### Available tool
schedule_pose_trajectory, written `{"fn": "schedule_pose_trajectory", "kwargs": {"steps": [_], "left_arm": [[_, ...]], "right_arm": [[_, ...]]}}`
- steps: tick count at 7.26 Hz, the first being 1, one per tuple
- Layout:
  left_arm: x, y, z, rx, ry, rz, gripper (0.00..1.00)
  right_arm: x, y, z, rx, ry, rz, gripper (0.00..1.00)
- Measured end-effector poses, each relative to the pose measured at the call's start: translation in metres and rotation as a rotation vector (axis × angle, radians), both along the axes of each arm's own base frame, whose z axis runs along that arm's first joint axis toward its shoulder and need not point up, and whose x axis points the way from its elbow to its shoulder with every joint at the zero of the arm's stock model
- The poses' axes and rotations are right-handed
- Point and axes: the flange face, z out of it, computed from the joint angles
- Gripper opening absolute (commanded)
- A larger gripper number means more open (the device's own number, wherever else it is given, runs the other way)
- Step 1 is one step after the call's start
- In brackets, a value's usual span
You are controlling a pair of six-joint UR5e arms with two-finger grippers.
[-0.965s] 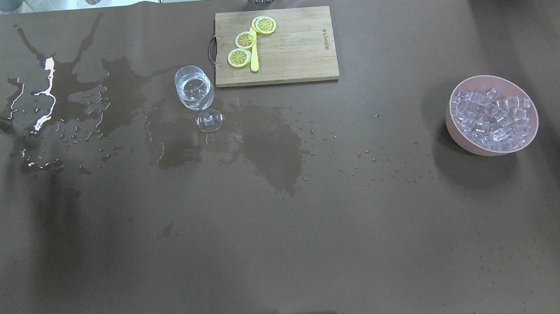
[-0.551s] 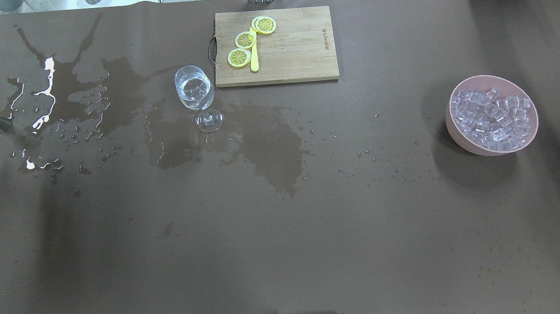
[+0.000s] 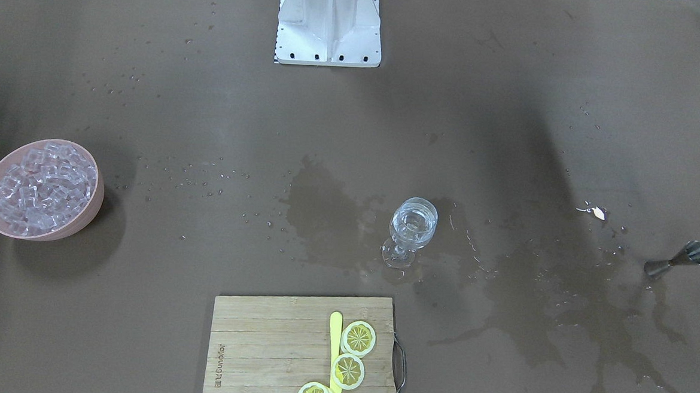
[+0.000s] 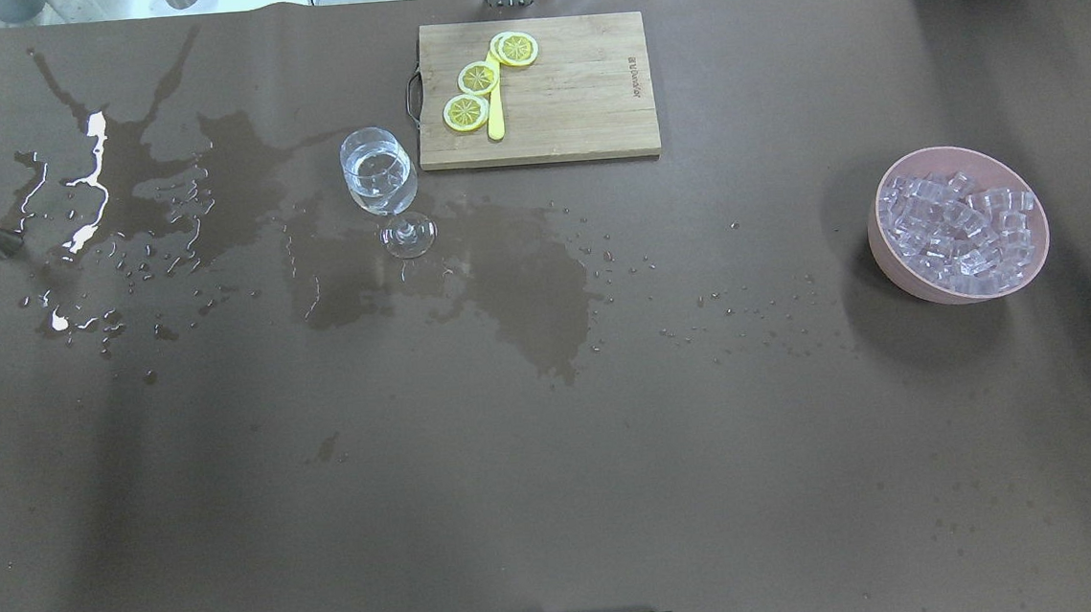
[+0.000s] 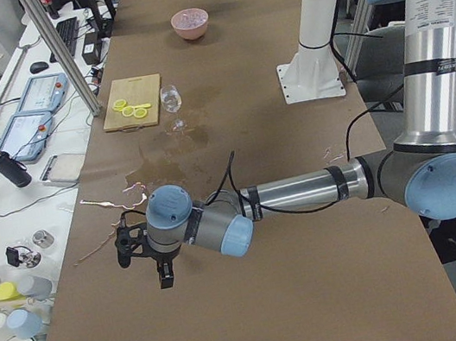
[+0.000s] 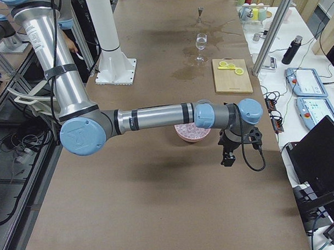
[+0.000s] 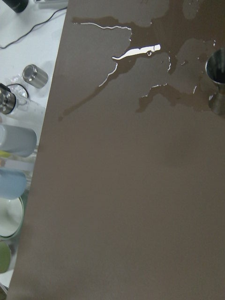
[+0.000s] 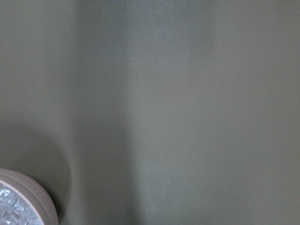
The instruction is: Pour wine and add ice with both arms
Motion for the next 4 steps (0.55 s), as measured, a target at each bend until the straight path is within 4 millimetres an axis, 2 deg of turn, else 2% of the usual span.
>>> {"fn": "schedule_pose_trajectory", "kwargs": {"steps": [1,2,4], "left_arm": [[-0.012,0.016,-0.011,-0.053,-0.114,0.085,0.97],[-0.016,0.033,-0.018,-0.097,-0.157,0.142,0.97],[-0.012,0.059,-0.013,-0.132,-0.133,0.227,0.97]], "right_arm": [[0.001,0.000,-0.001,0.002,-0.001,0.001,1.00],[0.002,0.001,-0.002,0.004,-0.002,0.003,1.00],[0.003,0.003,-0.001,0.004,-0.002,0.006,1.00]]}}
